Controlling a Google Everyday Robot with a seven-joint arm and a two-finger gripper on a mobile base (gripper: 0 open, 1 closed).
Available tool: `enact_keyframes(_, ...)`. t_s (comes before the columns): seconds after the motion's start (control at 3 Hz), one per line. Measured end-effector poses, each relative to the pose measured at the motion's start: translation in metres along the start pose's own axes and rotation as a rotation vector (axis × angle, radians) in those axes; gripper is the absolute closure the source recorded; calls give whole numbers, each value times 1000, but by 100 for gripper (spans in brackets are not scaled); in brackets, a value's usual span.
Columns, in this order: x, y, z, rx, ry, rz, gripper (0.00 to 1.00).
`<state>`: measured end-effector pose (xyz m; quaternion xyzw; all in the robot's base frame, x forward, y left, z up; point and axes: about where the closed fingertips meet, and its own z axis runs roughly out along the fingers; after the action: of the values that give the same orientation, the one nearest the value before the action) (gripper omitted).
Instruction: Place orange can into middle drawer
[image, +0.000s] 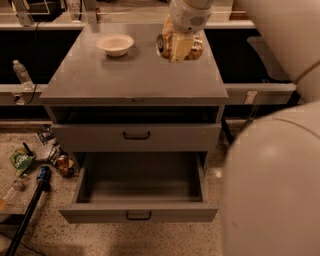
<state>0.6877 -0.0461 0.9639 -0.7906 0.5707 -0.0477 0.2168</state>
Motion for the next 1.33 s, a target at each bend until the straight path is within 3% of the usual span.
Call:
enact_keyframes(0.33,1,42,-9,-2,-28,182,100)
enact_keyframes(0.67,5,99,19,-87,-57,354,100)
enact_keyframes(1.0,7,161,60,-204,-54,463,100)
enact_keyframes(1.33,8,183,75,-257,-35,467,100)
